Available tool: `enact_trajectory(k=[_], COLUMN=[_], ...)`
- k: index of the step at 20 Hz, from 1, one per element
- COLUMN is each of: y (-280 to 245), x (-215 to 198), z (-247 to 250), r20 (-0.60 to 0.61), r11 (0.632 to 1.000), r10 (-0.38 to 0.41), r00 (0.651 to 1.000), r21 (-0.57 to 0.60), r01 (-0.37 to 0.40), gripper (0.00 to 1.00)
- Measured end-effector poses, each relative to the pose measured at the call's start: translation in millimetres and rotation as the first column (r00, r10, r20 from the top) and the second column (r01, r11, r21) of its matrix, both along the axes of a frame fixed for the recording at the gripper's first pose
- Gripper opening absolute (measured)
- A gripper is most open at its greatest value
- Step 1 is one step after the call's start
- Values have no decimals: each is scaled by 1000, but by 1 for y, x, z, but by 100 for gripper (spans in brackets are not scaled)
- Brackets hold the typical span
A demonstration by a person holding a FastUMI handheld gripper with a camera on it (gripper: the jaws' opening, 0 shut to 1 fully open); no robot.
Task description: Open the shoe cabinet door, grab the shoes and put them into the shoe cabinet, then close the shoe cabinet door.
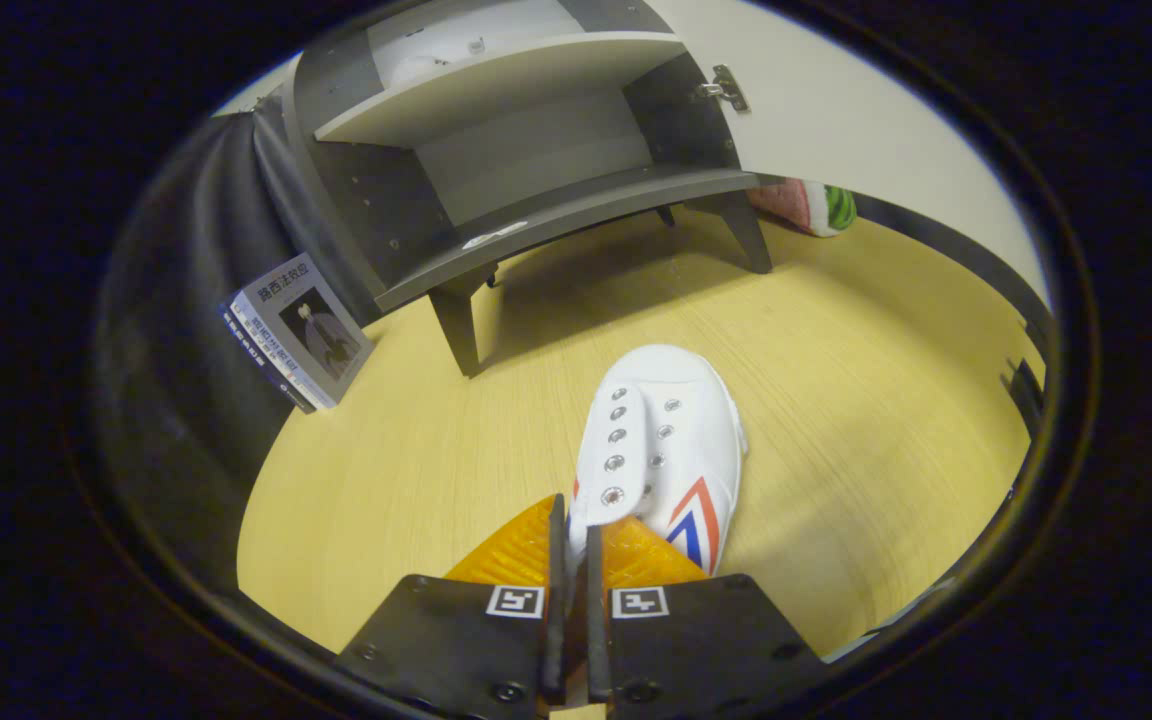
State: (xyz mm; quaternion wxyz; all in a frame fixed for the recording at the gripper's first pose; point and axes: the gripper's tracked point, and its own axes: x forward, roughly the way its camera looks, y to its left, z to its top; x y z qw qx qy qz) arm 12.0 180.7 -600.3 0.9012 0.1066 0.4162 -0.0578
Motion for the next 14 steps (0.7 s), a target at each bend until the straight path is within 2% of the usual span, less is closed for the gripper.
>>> enact_trajectory(k=[3, 7, 8, 14], y=[0, 3, 2, -9], x=[1, 3, 0, 3], z=[-1, -6, -1, 29], r20=[15, -8, -13, 45], r11=[1000, 1000, 1000, 998], r10=[-8, -21, -26, -21], r00=[1000, 1000, 1000, 999], r21=[-8, -3, -8, -57], r01=[8, 21, 26, 23], gripper=[14, 8, 3, 2])
